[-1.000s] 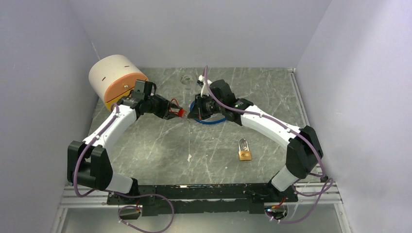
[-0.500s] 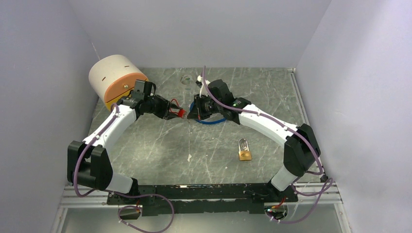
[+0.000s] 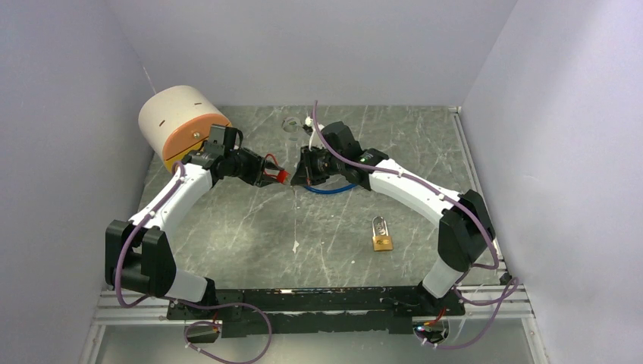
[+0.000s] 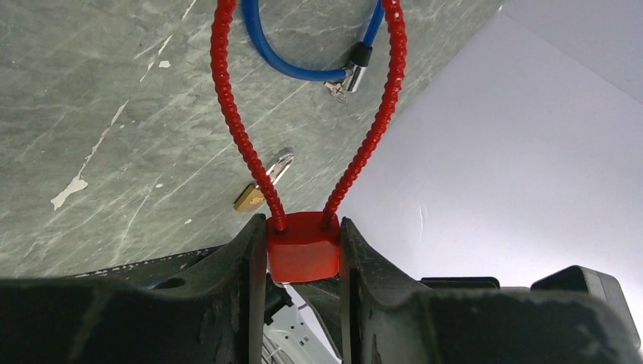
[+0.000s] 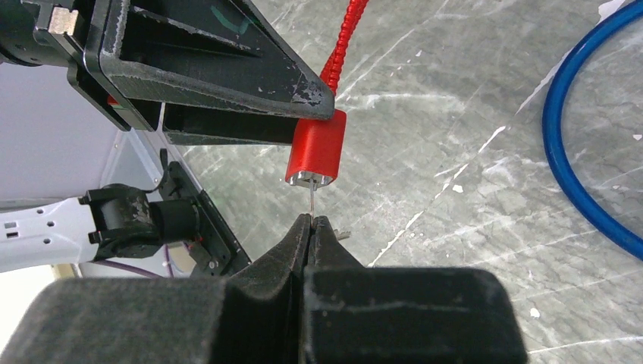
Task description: Unlock with the key
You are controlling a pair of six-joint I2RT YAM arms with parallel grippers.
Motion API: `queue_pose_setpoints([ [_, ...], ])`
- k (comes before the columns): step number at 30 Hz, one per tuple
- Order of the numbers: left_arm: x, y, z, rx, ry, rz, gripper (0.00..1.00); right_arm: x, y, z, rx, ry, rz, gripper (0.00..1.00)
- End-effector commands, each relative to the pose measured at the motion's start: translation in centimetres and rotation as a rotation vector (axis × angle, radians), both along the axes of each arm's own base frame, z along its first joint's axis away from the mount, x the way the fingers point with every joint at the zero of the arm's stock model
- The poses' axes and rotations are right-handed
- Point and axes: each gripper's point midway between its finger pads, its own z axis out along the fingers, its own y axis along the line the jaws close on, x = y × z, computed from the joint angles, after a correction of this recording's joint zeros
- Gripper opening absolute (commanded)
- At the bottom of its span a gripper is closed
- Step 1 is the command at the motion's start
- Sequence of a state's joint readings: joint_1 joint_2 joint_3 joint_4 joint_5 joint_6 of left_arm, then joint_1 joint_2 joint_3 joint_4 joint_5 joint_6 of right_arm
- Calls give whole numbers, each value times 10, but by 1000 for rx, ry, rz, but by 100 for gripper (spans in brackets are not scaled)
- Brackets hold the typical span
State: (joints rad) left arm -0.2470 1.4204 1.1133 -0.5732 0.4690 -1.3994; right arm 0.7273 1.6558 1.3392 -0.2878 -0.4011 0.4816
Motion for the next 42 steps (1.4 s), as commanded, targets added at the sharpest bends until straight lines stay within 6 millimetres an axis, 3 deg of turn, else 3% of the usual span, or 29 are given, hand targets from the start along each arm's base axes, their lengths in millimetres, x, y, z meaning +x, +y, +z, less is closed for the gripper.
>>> queue_pose_setpoints([
  [1, 0, -9, 30, -54, -72, -39, 2, 10, 3, 6, 1, -1, -32, 0],
  [17, 3, -10, 28, -24, -135, -100, 3, 7, 0, 20, 99, 204, 3, 0],
  [27, 6, -16, 25, -25, -151, -130, 3, 2, 12, 17, 154, 360, 32, 0],
  [42, -7, -18, 14, -25, -56, -92, 2, 40, 11, 6, 78, 298, -183, 0],
])
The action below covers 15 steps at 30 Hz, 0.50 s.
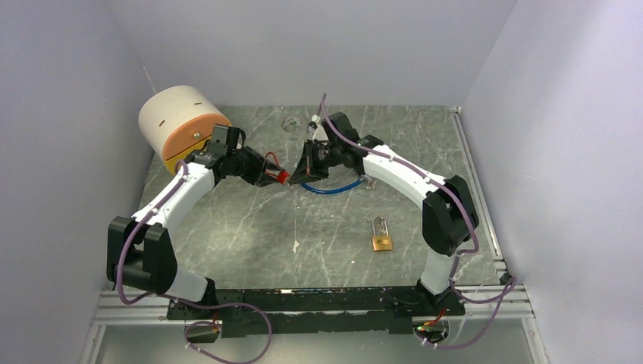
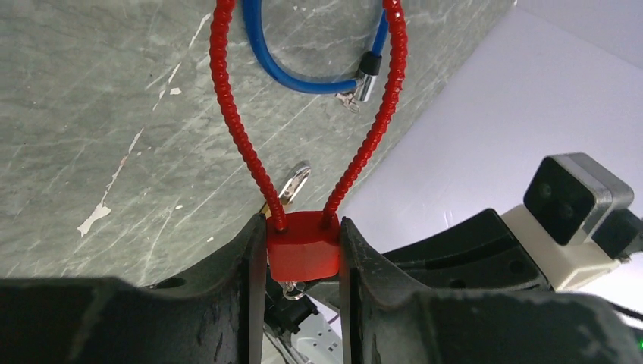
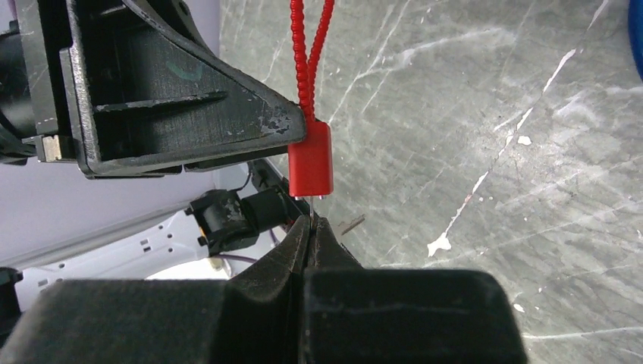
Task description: Unlock with the key
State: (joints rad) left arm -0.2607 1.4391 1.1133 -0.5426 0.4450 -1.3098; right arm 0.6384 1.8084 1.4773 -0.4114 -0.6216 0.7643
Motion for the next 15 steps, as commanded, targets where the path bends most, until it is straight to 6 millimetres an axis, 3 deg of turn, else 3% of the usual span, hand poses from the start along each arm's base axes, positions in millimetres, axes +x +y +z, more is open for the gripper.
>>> queue_pose_setpoints([
  [1, -13, -16, 20, -83, 37, -27, 2, 32, 10, 14, -48, -145, -113, 0],
  [8, -14, -22, 30, -108, 41, -57, 3, 39, 21, 4, -119, -231, -135, 0],
  [15, -24, -30, 45, -179, 41, -90, 3, 62, 19, 3, -171, -294, -210, 0],
])
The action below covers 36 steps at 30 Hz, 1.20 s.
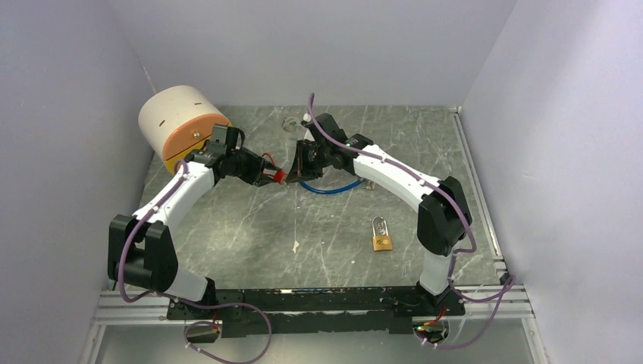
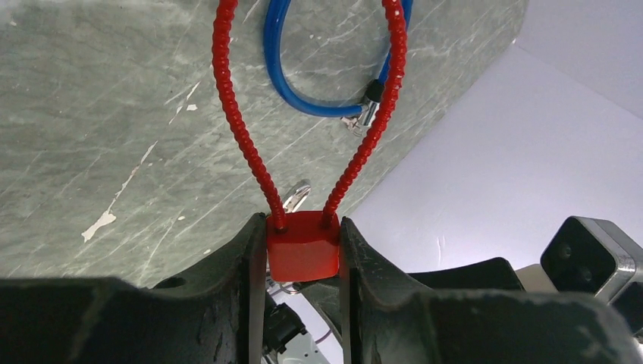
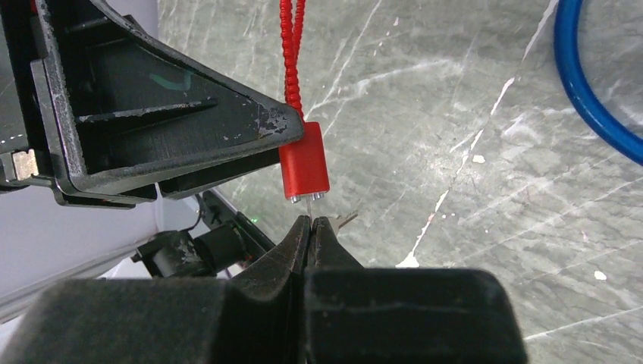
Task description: Unlock with the key
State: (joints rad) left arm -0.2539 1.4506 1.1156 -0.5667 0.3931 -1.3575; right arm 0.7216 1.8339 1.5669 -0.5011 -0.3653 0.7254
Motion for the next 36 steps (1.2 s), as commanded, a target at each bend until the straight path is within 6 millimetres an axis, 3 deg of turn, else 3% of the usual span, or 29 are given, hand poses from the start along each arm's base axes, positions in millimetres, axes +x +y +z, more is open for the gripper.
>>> queue_pose_setpoints([
  [1, -30, -39, 56, -213, -9, -162, 3, 54, 9, 11, -19, -197, -108, 0],
  [6, -30, -32, 55, -149, -50, -175, 3, 50, 20, 22, 19, -210, -27, 0],
  [9, -30, -29, 54, -102, -79, -193, 3, 38, 27, 34, 121, -78, 0, 0],
  [13, -33, -32, 55, -142, -78, -181, 3, 40, 21, 35, 148, -56, -38, 1],
  [16, -30, -35, 59, -181, -89, -170, 2, 39, 15, 44, 194, -163, -41, 8],
  [20, -24, -31, 62, -165, -129, -137, 2, 27, 1, 42, 219, -236, -25, 13],
  [30, -11, -21, 62, -137, -217, -68, 3, -5, -30, 67, 291, -370, -36, 50],
  [36, -12, -20, 65, -135, -232, -68, 3, -26, -35, 77, 369, -418, 25, 53],
])
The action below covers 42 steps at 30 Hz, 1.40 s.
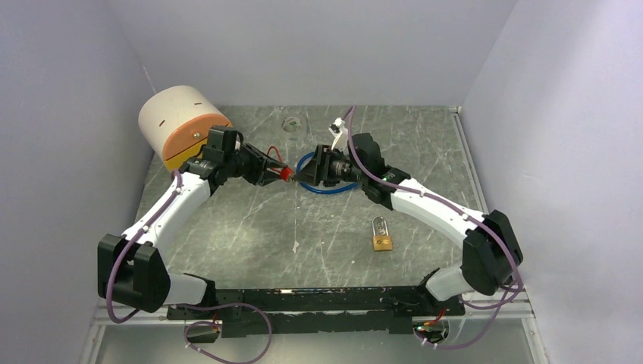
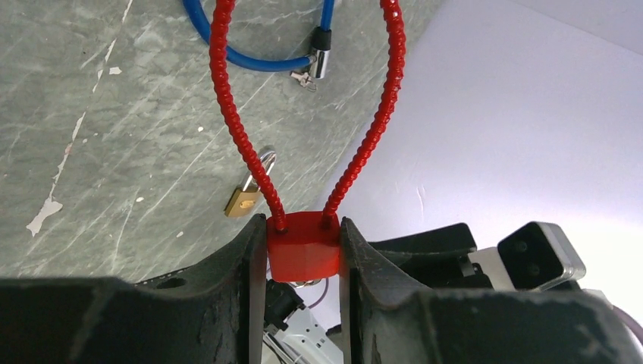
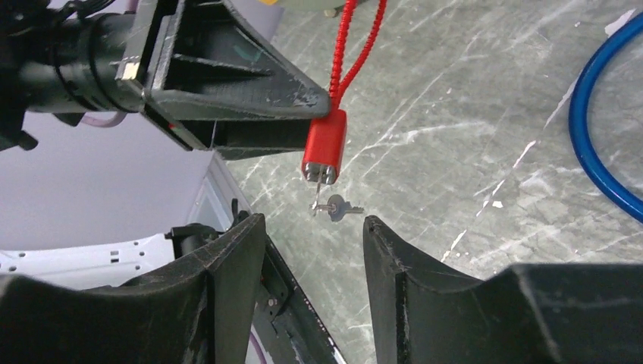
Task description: Unlock with the key
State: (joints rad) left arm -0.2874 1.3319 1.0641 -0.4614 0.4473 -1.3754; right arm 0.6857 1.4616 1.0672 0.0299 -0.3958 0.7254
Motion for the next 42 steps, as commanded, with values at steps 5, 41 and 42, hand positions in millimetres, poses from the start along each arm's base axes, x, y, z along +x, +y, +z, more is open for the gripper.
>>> queue_pose_setpoints([
  [5, 0, -1, 27, -37, -95, -11, 3, -3, 7, 21, 76, -61, 49, 39],
  [41, -9, 1, 34, -29, -98, -26, 3, 1, 29, 16, 87, 19, 106, 0],
  [42, -10, 1, 34, -28, -94, -27, 2, 3, 30, 15, 83, 24, 102, 0],
])
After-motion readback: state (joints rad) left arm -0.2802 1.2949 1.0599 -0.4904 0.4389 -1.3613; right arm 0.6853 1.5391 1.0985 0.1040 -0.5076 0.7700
